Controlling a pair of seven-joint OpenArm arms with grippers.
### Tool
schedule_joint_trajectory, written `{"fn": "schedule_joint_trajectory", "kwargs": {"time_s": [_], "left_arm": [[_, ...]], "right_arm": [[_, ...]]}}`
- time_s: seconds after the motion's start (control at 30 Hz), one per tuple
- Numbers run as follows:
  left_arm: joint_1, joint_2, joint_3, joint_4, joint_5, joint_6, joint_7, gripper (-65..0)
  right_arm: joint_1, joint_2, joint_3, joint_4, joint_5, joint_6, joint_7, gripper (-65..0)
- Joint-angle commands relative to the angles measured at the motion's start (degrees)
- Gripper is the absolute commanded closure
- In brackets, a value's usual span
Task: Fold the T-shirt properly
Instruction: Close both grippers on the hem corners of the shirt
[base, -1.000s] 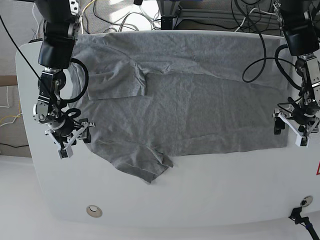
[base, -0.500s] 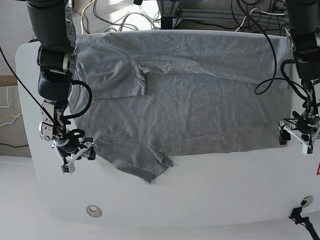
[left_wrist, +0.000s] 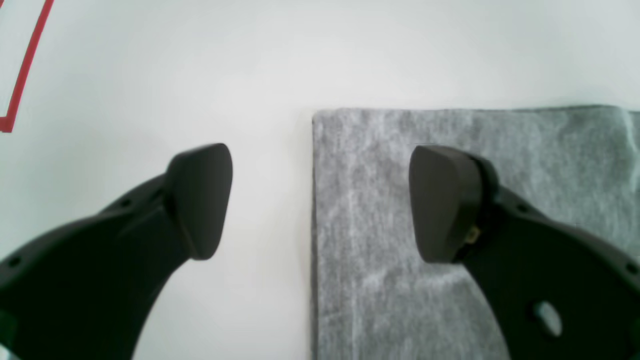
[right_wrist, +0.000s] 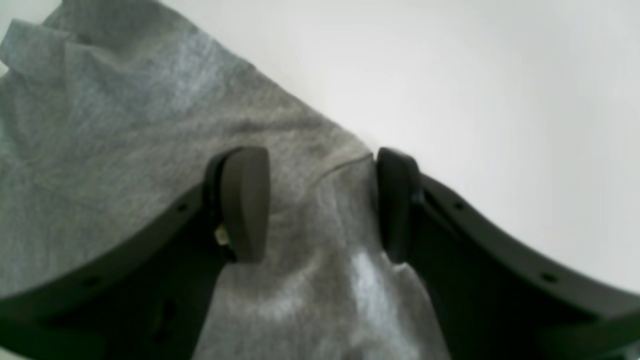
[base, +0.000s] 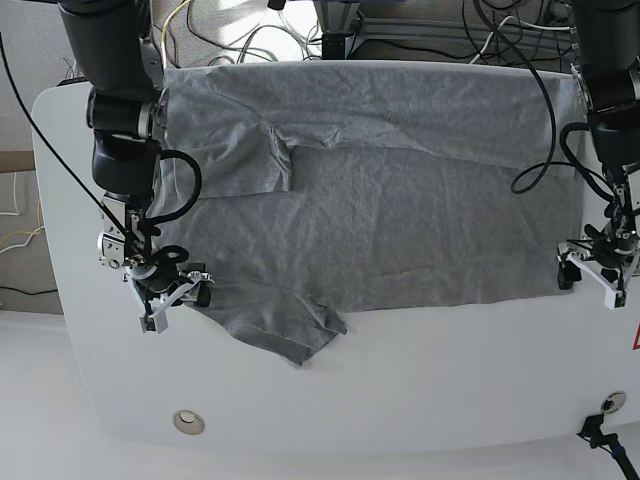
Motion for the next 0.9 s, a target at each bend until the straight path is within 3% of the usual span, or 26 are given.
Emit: {"fn": "schedule_joint_trajectory", "kwargs": {"time_s": [0.0,0.1,0.3,0.5,0.63,0.77,0.87], "left_arm": [[-1.74,-1.23,-0.21,0.99,-0.63,-0.06,-1.33,-52.2],[-1.74,-1.23,-0.21,0.81,-0.63,0.20,-1.33,-52.2],[-1.74,-1.23,-0.30,0.64,-0.54,0.29,-1.33,-52.2],[-1.74,-0.70,-0.30,0.55,-0.45,0.29,-1.33,-52.2],[-3.41,0.62,-0.21,-4.46,2.18,0.29,-2.39,-52.2],[-4.73,2.46,-0.21,-11.23,6.32,0.29,-8.45,-52.2],[-4.73,2.64,-0.30,-11.93,6.23,0.29,-9.16,-52.2]], "right_arm": [[1.26,-0.19,0.06,0.78,0.10,0.32,-0.92,-32.4],[1.17,-0.28,0.06,0.78,0.10,0.32,-0.92,-31.2],[1.17,-0.28,0.06,0.78,0.10,0.41,-0.92,-14.5],[-0.06,-0.28,0.06,0.87,0.10,0.58,-0.92,-13.1],[-0.33,-0.37,0.06,0.87,0.10,0.58,-0.92,0.0],[-0.42,-0.37,0.06,0.87,0.10,0.85,-0.92,0.0],[-0.50,-0.37,0.06,0.87,0.10,0.85,-0.92,0.0]]}}
